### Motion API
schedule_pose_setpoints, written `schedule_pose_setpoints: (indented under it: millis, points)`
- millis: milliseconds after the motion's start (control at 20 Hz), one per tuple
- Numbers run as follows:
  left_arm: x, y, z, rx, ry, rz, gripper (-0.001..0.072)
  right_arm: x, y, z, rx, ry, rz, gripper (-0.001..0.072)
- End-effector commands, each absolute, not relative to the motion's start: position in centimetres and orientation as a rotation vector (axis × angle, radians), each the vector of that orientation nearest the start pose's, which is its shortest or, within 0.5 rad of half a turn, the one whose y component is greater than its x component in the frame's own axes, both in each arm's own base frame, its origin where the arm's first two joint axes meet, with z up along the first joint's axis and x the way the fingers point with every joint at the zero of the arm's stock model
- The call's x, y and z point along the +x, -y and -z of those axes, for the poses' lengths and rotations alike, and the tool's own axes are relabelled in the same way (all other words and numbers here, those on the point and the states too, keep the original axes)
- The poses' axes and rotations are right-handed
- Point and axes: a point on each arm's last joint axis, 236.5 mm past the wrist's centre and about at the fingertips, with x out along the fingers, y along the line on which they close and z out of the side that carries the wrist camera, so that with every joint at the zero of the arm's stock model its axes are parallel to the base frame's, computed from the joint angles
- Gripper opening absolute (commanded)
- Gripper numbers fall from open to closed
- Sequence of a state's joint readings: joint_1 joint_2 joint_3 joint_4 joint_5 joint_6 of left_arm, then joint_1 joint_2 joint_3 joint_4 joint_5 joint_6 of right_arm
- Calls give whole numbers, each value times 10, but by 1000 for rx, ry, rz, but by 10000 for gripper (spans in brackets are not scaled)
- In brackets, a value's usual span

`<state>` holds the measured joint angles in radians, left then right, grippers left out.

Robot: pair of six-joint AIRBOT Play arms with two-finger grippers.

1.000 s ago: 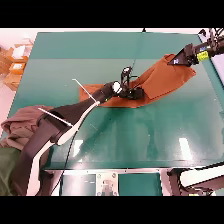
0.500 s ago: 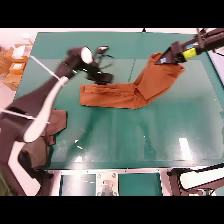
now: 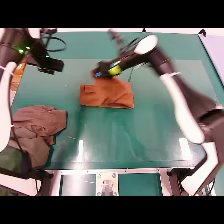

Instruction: Fold the shirts.

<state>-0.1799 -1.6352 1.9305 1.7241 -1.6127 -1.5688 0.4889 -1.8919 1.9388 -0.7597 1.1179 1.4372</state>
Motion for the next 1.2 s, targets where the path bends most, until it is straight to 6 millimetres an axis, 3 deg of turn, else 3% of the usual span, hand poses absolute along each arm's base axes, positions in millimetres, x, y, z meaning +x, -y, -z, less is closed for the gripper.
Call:
schedule_pose_setpoints:
  millis: [0,50,100,150,250,350,500,550,650,700,800,1000,1150]
  points:
    - [448,21,-111,226,-1299,-19,30,429,-501,-2,402,-1055,-932,565]
    - [448,21,-111,237,-1299,-9,31,425,-502,8,386,-1077,-932,560]
    - [449,19,-112,244,-1297,-5,31,432,-488,7,369,-1088,-917,551]
    - [450,19,-112,249,-1294,-4,30,449,-460,1,354,-1102,-872,526]
    - [451,19,-112,249,-1290,-4,31,485,-382,-18,354,-1135,-755,498]
    - [453,19,-113,248,-1280,-2,31,509,-297,-37,405,-1177,-656,500]
    - [453,20,-113,246,-1281,-1,31,511,-189,-34,487,-1297,-532,501]
    - [453,20,-113,246,-1281,-1,31,504,-162,-23,519,-1350,-496,506]
    - [453,20,-113,246,-1281,-1,31,491,-131,8,586,-1438,-430,588]
    - [453,20,-113,245,-1281,-1,31,482,-125,26,620,-1477,-404,594]
    - [453,20,-113,243,-1280,-3,31,465,-132,57,671,-1536,-386,614]
    - [454,21,-113,233,-1273,-4,31,454,-190,89,754,-1503,-451,614]
    - [454,25,-112,218,-1275,6,30,453,-240,86,765,-1465,-514,613]
